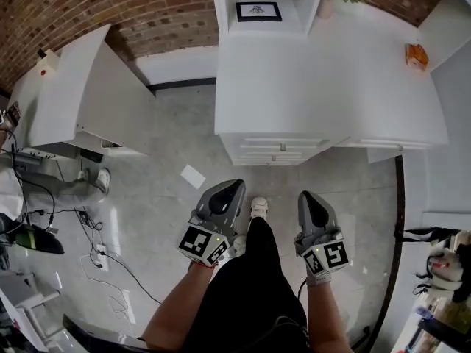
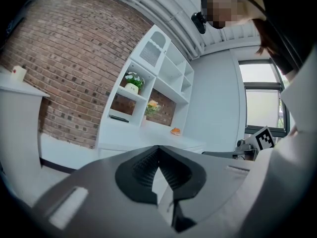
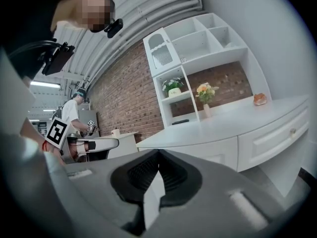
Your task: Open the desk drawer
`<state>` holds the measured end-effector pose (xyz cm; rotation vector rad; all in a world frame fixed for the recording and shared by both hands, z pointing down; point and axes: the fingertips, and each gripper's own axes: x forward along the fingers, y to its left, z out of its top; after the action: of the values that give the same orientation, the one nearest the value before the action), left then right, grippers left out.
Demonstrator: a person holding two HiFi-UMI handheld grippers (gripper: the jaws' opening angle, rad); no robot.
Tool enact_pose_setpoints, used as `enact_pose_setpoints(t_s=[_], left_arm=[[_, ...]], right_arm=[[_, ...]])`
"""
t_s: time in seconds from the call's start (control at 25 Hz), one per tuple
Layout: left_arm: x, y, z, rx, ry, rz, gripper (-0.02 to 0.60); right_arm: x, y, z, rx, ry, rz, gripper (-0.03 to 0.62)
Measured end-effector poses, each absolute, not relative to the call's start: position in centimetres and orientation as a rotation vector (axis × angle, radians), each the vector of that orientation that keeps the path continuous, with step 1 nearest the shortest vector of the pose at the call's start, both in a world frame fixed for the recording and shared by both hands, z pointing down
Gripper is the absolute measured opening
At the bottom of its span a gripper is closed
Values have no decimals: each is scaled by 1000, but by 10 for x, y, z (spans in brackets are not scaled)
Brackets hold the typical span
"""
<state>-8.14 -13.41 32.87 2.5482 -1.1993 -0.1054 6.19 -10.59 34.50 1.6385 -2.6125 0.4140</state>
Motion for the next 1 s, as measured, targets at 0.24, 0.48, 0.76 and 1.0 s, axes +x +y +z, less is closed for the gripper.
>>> enact_pose_setpoints(t_s=[0.24,0.48,0.76,1.0], left_arm=[[-74,-148,368,2553,-1180,-71,3],[-61,-163,400,2568,-1149,-51,3],[-48,-190,439,2558,-1168,-47,3],[-38,-208,461,2569,-1178,-55,3]], right_arm=[[50,-130,384,1610,-2616,399,0],[50,-153,417,1635,-2586,399,0],[52,-183,444,1640,-2549,343,2],[56,-206,467,1676,-2537,375,29]])
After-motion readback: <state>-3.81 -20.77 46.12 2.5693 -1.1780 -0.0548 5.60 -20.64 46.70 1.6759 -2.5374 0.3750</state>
